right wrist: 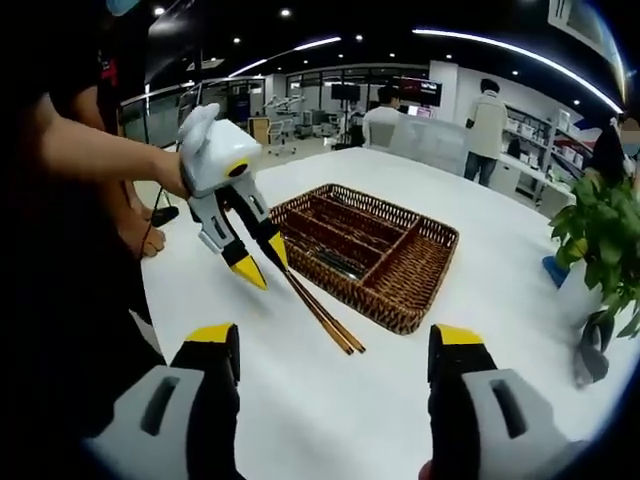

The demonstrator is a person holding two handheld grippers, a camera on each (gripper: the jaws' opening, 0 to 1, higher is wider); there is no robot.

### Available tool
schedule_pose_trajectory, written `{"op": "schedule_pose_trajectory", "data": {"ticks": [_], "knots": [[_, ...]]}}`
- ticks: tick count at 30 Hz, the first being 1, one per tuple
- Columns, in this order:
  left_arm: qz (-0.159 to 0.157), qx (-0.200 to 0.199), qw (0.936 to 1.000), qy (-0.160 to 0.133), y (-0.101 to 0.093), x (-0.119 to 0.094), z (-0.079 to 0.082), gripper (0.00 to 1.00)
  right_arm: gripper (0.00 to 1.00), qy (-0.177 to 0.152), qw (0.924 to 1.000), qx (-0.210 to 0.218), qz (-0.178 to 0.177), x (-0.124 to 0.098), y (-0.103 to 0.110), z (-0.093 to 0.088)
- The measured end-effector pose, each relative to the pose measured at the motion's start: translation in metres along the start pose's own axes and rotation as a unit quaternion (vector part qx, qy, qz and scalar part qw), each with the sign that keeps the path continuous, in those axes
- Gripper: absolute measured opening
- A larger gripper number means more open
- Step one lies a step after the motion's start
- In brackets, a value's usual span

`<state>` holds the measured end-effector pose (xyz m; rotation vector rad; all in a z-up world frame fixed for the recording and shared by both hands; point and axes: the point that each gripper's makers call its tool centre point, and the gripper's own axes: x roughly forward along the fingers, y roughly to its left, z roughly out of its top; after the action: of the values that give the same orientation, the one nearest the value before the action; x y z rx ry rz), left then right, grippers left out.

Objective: Arrange the knives, forks, and spoons in their matching storage slots by inserting each utensil handle-first until every utensil is classified and aligned in the correct compartment

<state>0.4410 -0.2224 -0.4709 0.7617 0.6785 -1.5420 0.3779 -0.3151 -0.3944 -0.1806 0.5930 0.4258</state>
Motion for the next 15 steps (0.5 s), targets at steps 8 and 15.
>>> {"op": "schedule_pose_trajectory", "data": {"ticks": [8, 15], "knots": [[-0.023, 0.031, 0.9974, 0.061, 0.008, 0.025, -0.004, 0.13, 0.75, 0.008, 0.9999, 0.002, -0.012, -0.007, -0.006, -0.008], [-0.037, 0.046, 0.992, 0.111, 0.013, 0.039, -0.014, 0.12, 0.72, 0.005, 0.9996, 0.013, -0.026, -0.012, -0.016, -0.011]]}}
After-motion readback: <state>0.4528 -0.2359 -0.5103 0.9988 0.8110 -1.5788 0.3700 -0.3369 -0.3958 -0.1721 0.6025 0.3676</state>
